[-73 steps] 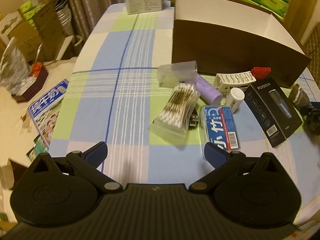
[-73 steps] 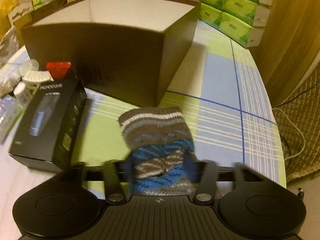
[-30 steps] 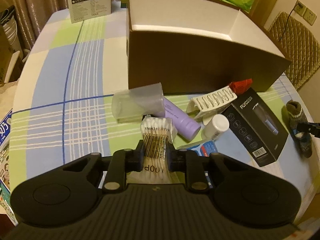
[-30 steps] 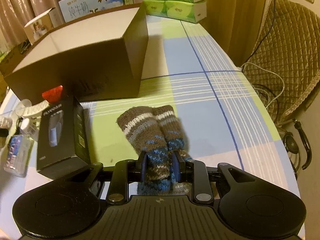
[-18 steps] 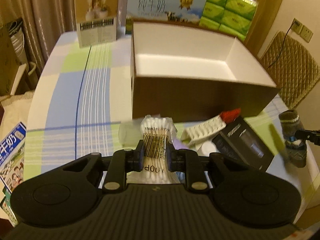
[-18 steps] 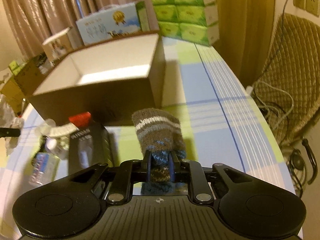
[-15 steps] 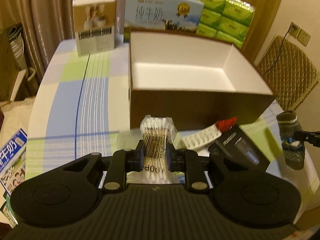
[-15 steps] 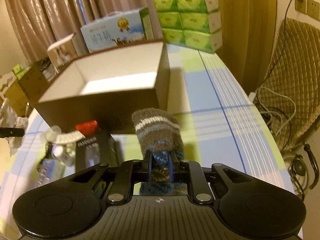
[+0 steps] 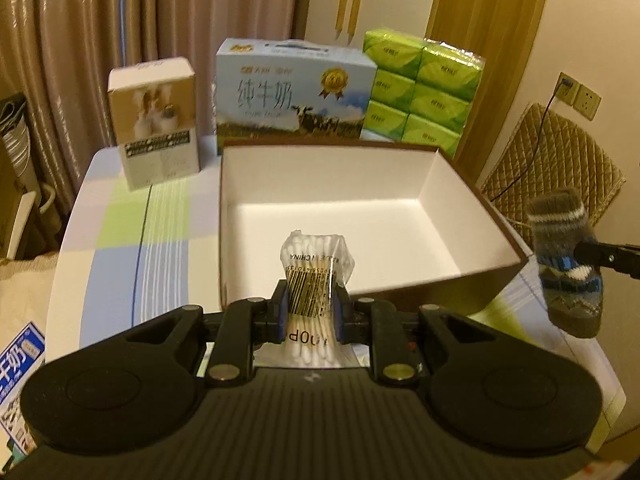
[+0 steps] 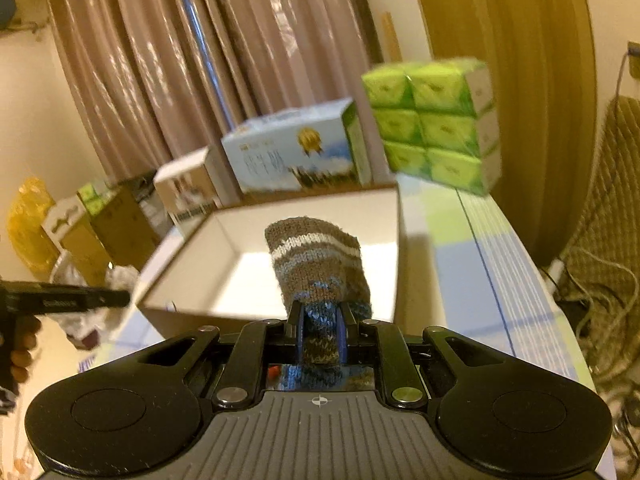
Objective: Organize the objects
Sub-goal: 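Carry the sock with the right gripper while the left carries the swab bag into the brown box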
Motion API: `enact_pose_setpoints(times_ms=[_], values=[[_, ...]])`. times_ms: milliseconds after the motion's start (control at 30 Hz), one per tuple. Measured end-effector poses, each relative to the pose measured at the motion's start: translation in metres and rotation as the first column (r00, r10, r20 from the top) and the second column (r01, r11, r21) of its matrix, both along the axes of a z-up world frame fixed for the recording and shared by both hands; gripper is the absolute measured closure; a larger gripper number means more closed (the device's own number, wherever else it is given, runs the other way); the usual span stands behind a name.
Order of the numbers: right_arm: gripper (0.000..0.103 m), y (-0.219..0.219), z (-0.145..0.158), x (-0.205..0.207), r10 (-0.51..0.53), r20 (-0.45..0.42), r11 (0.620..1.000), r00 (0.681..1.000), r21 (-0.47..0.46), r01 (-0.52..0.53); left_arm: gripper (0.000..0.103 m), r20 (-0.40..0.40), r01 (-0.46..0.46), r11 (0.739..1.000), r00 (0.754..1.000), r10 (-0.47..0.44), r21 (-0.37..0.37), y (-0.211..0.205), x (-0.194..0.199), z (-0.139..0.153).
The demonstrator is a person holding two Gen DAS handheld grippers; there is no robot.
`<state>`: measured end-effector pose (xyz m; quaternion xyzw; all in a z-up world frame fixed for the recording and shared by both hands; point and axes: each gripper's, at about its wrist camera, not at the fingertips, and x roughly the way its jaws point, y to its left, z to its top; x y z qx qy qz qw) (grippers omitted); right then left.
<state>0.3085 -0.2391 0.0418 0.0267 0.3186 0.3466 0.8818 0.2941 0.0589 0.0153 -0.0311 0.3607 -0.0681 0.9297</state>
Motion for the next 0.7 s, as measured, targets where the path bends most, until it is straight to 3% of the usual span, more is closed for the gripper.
enact_pose_setpoints(times_ms=[367, 700], values=[[0.091, 0.035, 0.004, 0.034, 0.028, 0.032, 0.999, 0.999, 0.023, -0.028, 0.086, 0.032, 0.008, 1.000, 0.999, -0.008, 0.006, -0.013, 0.043, 0.011], [0.090, 0.062, -0.010, 0.072, 0.020, 0.031, 1.000, 0.999, -0.016, -0.019, 0.086, 0.005, 0.003, 1.000, 1.000, -0.003, 0.025, -0.018, 0.080, 0.003]])
